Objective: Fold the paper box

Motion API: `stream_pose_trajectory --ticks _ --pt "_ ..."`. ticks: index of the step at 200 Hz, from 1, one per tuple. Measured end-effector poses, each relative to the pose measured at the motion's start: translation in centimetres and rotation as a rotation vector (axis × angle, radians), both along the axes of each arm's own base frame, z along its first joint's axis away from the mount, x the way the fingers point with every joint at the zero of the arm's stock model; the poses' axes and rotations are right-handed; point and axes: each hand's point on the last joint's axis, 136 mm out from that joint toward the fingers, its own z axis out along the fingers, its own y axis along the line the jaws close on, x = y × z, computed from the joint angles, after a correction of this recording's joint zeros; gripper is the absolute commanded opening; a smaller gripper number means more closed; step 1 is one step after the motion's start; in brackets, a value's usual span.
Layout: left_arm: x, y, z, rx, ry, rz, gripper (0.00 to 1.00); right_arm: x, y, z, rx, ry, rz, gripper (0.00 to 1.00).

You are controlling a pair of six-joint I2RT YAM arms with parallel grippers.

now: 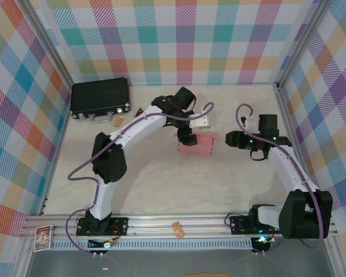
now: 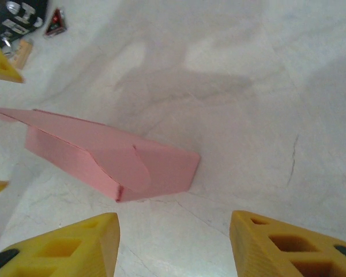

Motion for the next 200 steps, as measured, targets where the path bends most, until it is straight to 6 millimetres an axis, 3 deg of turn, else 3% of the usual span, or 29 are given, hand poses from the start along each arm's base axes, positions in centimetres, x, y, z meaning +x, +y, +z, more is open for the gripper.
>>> stream_pose_trajectory --ticks 14,24,35,56,79,106,139,177,200 --pt "-0.2 0.8 3.4 -0.083 -0.022 0.102 0.82 0.6 0.4 1.0 -0.006 -0.019 0.022 0.53" --pt "-0.2 1.7 5.7 -0.150 -0.033 0.204 0.90 1.1 0.8 1.5 -0.012 -0.023 0.034 0.53" --pt "0.1 3.2 7.8 -0.217 -0.042 0.333 0.89 1.4 1.2 1.8 -0.017 -0.021 0.044 0.53" --pt "1.6 7.0 9.6 -0.333 -0.007 0.604 0.86 1.9 1.7 1.7 -0.025 0.008 0.054 0.52" --pt "3.0 10.4 7.5 -0.368 0.073 0.849 0.83 2.1 1.9 1.2 -0.028 0.058 0.055 0.52" --pt "2.9 11.4 3.2 -0.355 0.224 1.012 0.80 2.1 2.6 1.2 -0.015 0.094 0.067 0.51" --pt "2.5 10.8 0.2 -0.373 0.386 1.084 0.79 1.6 3.4 0.6 -0.002 0.130 0.093 0.51" --pt "2.5 9.6 -0.9 -0.390 0.475 1.071 0.79 1.1 4.1 -0.3 0.004 0.175 0.118 0.52" --pt "2.3 9.0 -2.0 -0.376 0.522 1.060 0.74 0.7 4.5 -0.3 0.010 0.184 0.131 0.51"
